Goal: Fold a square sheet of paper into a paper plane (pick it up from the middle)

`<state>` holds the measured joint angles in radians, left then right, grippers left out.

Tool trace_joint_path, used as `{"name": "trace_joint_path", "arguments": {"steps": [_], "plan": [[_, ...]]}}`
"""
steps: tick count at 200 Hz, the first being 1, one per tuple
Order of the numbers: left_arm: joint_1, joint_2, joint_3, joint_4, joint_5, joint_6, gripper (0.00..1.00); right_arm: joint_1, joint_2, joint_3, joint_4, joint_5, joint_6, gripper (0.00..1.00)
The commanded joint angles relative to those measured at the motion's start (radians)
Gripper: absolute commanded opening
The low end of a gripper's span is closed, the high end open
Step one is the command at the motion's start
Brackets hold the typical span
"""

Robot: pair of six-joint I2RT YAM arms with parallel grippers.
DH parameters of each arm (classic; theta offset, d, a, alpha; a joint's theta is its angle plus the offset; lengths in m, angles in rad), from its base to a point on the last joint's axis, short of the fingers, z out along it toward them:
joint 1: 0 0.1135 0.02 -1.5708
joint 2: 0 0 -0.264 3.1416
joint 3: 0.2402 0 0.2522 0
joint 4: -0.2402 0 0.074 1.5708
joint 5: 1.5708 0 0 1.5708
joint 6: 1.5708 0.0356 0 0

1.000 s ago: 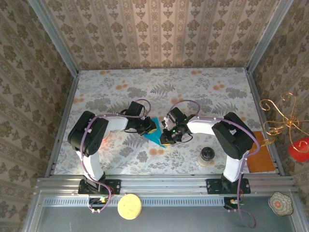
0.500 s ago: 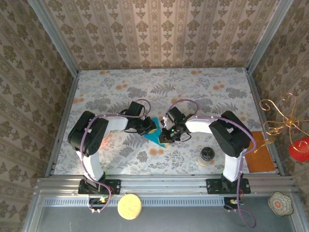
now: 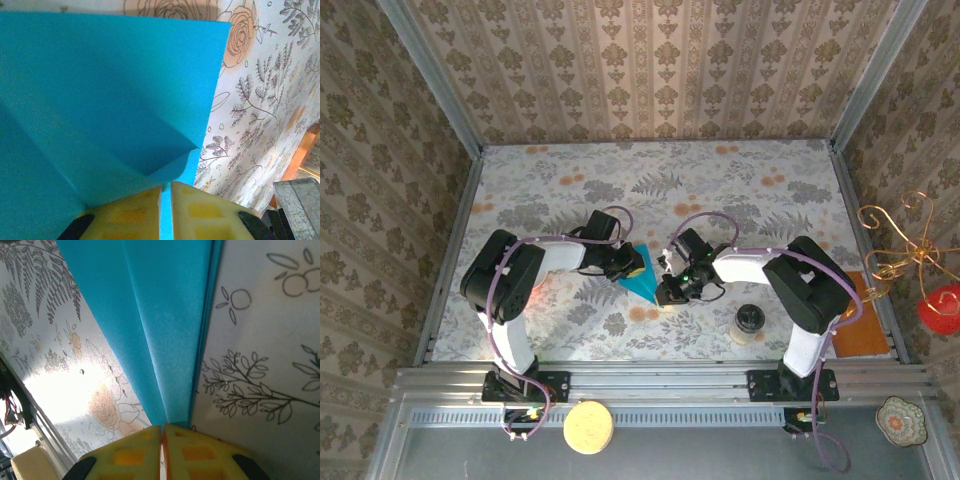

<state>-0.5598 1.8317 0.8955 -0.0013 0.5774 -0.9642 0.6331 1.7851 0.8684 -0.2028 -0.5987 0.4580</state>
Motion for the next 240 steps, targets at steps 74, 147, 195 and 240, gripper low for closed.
{"name": "trace_joint_path", "arguments": {"steps": [74, 147, 195, 240], "plan": [[0.012, 0.028, -0.027, -0.074, -0.088, 0.016, 0.16, 0.011, -0.009, -0.043, -0.198, 0.061, -0.039, 0.14], [0.006, 0.029, -0.022, -0.066, -0.079, 0.015, 0.16, 0.007, -0.148, 0.011, 0.029, -0.009, 0.074, 0.18], [0.002, 0.023, -0.012, -0.066, -0.076, 0.015, 0.16, 0.007, -0.027, 0.080, -0.015, 0.073, 0.078, 0.16], [-0.003, 0.018, -0.003, -0.064, -0.072, 0.014, 0.16, 0.013, 0.043, 0.094, -0.058, 0.097, 0.061, 0.13]]}}
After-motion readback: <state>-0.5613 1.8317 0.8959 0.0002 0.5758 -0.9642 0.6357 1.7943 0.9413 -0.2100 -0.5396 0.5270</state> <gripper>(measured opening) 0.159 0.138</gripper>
